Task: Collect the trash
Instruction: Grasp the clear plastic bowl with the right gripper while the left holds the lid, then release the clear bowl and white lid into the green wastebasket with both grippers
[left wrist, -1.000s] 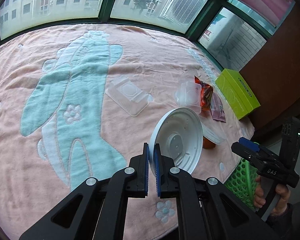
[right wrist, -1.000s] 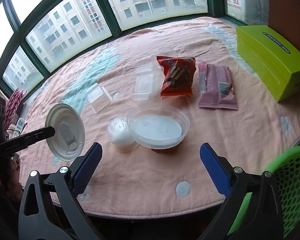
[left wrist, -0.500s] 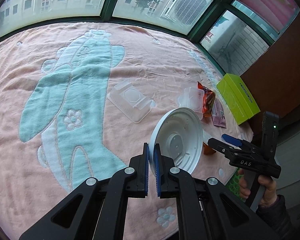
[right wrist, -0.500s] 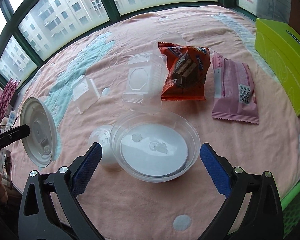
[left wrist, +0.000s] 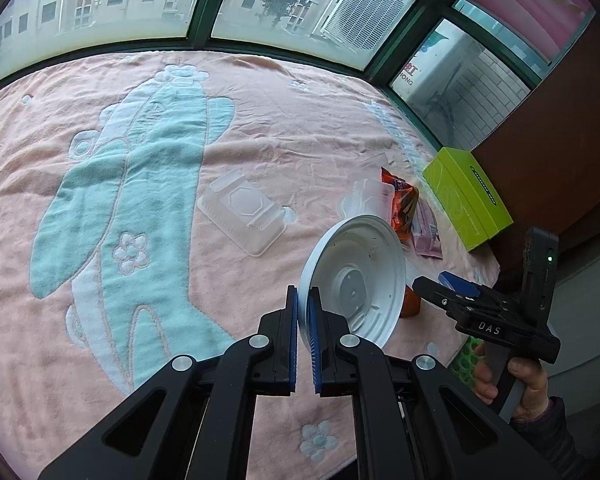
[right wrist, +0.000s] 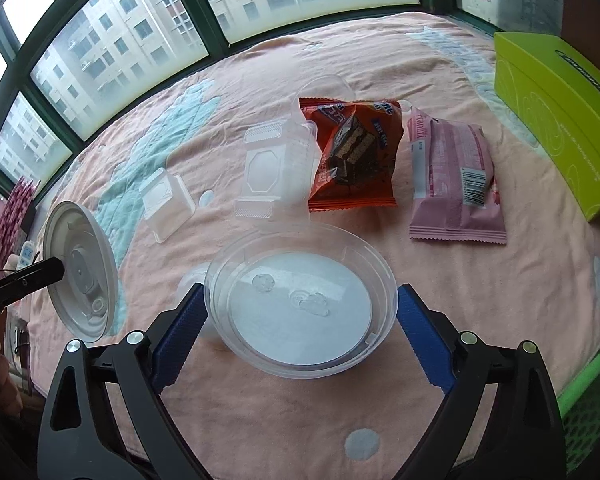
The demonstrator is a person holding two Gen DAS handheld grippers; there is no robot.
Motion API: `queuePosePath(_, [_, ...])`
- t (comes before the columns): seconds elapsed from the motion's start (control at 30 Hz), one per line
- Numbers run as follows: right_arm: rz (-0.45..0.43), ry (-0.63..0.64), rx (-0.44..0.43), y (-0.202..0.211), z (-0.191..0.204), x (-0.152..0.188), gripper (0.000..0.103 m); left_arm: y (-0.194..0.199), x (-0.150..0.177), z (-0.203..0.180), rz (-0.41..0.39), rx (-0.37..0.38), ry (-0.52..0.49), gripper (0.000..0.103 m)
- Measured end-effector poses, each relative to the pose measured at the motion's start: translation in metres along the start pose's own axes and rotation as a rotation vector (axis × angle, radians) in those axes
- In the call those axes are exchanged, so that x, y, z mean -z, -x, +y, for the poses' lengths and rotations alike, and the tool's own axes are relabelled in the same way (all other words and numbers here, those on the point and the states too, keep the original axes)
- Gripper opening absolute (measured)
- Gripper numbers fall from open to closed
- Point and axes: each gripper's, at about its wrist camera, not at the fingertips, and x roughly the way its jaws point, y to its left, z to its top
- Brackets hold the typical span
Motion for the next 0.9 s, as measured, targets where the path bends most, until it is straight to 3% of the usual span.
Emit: queuePosePath(0.9, [-0.244, -0.102, 0.154, 0.129, -0.022, 0.042, 0.092, 0.016, -0.012, -0.095, -0.094, 0.079, -0.147, 0.006])
